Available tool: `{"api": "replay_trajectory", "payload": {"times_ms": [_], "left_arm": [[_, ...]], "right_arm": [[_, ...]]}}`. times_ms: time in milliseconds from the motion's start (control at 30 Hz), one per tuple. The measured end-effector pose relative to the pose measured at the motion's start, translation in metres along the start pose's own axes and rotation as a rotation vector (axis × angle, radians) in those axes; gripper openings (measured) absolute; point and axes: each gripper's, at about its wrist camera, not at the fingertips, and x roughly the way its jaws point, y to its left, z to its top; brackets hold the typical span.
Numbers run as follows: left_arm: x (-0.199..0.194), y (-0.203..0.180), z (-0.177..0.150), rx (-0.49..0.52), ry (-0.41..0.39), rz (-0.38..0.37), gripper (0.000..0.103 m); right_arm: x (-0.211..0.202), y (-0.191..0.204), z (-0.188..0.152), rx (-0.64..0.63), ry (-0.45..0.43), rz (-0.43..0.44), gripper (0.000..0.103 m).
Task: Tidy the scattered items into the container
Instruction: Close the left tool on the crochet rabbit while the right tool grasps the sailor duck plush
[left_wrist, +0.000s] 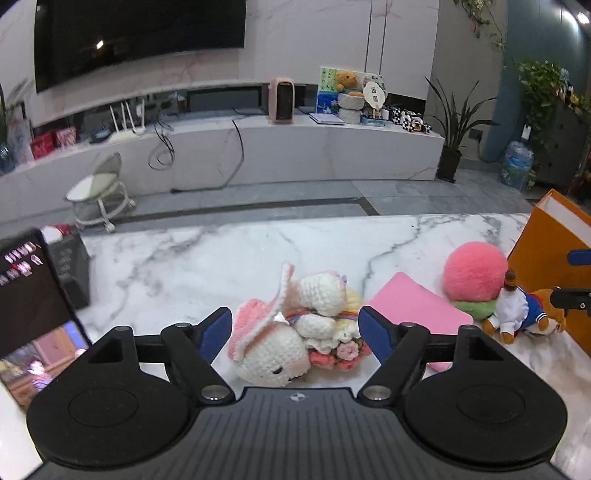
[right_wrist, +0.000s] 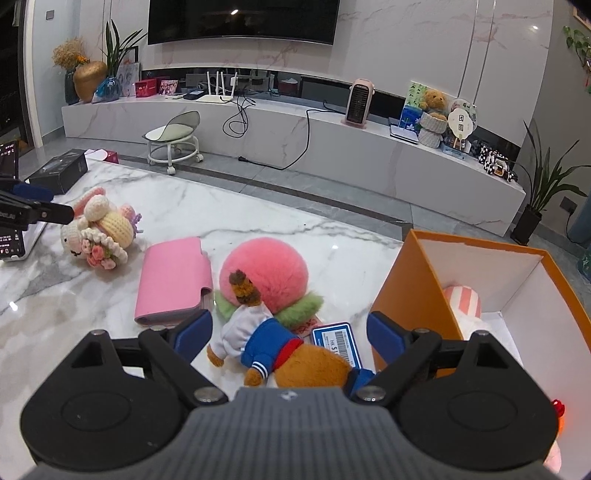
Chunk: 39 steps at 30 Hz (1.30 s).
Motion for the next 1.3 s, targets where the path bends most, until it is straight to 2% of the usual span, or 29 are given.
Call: {"api": "replay_trajectory", "payload": {"times_ms": [167,333,633,767,1000,1167,1300], "left_arm": [[0.015,-0.01,-0.005,0.126,0.033,-0.021,0.089],[0.025,-0.01,-0.011,0.188,0.031,-0.012,0.091],[0.035,-0.009,-0.01,0.217,0.074,-0.031,0.096],[0.042,-0.013,-0.016,0.257,0.086,-0.013,0.103],[0.047,-0.014,-0.015,0.254,0.085,0.005,0.103],[0.051,-0.015,-0.017,0.264,0.085,0.02,0.103],[0.057,-0.015,-0.018,0.262,0.091,0.039,0.103]], "right_arm": [[0.002,-0.004,0.0,0.006,0.006,0.003,0.092],[0.005,-0.008,-0.002,0.012,0.019,0.001,0.092],[0.012,-0.008,-0.004,0.013,0.038,0.01,0.092],[0.015,-0.006,-0.005,0.013,0.045,0.014,0.092],[0.023,-0.006,-0.006,0.013,0.08,0.034,0.092],[0.032,0.004,-0.013,-0.043,0.128,0.062,0.092],[0.038,0.01,-0.017,-0.109,0.132,0.035,0.093]]}}
